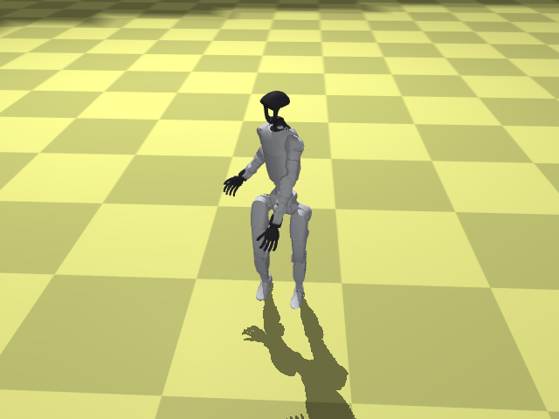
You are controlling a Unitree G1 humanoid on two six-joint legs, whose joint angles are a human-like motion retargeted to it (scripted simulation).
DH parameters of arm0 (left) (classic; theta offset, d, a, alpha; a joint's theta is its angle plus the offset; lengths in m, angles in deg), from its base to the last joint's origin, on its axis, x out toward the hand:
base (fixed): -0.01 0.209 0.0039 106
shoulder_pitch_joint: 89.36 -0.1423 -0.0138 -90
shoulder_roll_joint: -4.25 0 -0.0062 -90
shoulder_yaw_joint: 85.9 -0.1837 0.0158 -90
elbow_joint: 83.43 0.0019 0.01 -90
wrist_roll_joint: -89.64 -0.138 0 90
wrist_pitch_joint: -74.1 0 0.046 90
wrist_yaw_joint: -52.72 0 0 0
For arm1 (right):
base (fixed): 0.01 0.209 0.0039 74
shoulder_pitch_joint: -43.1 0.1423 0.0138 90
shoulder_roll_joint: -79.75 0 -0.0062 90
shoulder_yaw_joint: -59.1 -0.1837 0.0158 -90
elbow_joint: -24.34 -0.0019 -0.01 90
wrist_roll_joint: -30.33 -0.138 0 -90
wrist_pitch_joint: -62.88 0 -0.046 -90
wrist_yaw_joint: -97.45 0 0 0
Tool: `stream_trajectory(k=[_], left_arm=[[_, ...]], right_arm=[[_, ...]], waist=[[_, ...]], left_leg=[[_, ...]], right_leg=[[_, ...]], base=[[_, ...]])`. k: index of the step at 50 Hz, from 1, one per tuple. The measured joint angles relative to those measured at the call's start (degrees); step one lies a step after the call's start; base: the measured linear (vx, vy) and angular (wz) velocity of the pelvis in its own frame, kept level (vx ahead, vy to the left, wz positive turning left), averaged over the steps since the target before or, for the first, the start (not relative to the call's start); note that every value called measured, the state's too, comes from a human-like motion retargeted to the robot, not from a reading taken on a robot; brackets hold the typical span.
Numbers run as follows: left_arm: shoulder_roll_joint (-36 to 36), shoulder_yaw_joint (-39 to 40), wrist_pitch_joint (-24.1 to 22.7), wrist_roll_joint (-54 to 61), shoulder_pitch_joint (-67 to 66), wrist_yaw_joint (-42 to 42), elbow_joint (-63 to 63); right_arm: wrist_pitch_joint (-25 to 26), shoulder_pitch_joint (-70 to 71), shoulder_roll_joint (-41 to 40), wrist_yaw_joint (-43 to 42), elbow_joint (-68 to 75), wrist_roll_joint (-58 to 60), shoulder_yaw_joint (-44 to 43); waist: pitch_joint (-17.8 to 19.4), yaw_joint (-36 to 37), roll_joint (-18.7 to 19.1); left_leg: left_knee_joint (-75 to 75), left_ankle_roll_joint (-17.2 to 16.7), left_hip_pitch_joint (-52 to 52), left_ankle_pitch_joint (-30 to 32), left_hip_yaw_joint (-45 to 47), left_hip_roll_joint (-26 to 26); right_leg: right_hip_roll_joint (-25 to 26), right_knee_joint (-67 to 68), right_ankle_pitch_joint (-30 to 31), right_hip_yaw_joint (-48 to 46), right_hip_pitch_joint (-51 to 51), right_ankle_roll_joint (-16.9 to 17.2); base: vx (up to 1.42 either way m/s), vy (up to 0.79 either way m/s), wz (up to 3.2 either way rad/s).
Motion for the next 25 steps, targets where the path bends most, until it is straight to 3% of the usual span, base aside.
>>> stream_trajectory(k=[2, 5, 10, 12, 15, 20, 25], left_arm=[[0.04, 0.91, -0.28, 0.15, -0.39, -0.01, 0.04], [-0.08, 1.40, -0.49, -0.12, -0.65, 0.06, -0.11], [-0.55, -0.09, 0.44, -0.50, -0.35, 0.82, -0.87], [-0.79, -0.74, 0.13, -1.38, -0.41, 0.78, -0.79], [-0.93, -1.53, -0.77, -3.70, -0.65, 0.78, -0.51], [-0.38, -2.74, -1.17, -7.69, -0.41, 0.71, -0.28], [0.79, -4.13, -1.29, -9.32, 1.67, 1.05, 0.50]], right_arm=[[-0.06, -0.96, -0.25, -0.17, -0.26, 1.03, -0.60], [0.83, -1.81, -0.55, -0.25, 0.36, 2.80, -1.62], [2.19, -1.69, -0.83, -2.30, 3.27, 1.15, -2.18], [2.50, -2.06, -1.34, -2.23, 4.38, 1.03, -2.07], [2.36, -2.73, -1.94, -1.53, 5.81, 1.22, -1.70], [2.58, -1.95, -1.55, 0.02, 8.04, 1.30, -1.34], [2.13, 0.57, -0.08, 0.65, 10.65, -0.04, -1.63]], waist=[[-0.71, -1.25, -0.53], [-1.87, -1.61, -2.18], [-1.78, 1.75, -3.88], [-2.13, 2.88, -5.47], [-3.09, 4.69, -7.10], [-4.98, 7.28, -8.21], [-3.86, 8.58, -6.83]], left_leg=[[-0.07, -0.04, 1.40, -0.97, 0.18, -1.71], [-0.23, 1.75, 3.97, -2.74, 0.82, -5.22], [12.84, 6.17, 1.41, -2.69, 4.13, -5.68], [24.60, 7.12, -3.68, -0.98, 3.57, -5.04], [35.43, 5.97, -10.39, -1.96, 1.68, -4.31], [23.39, 6.74, -10.71, -6.93, 7.84, -0.30], [2.85, 4.06, -6.09, 0.83, 6.03, -0.29]], right_leg=[[-1.07, -8.52, 1.64, -2.22, 0.13, 4.65], [-1.77, -19.29, 11.67, -0.50, 1.28, 10.05], [-3.84, -19.60, 9.88, 4.02, 4.87, 7.47], [-5.51, -19.74, 9.28, 4.61, 6.46, 8.46], [-7.34, -20.66, 9.07, 5.34, 8.39, 10.68], [-9.64, -21.92, 8.98, 5.47, 10.05, 14.69], [-8.61, -19.74, 5.89, 4.65, 11.27, 13.98]], base=[[0.41, 0.10, 0.10], [0.39, 0.09, -0.18], [0.33, 0.09, -0.52], [0.31, 0.12, -0.30], [0.31, 0.14, -0.21], [0.31, 0.19, -0.06], [0.28, 0.26, 0.03]])
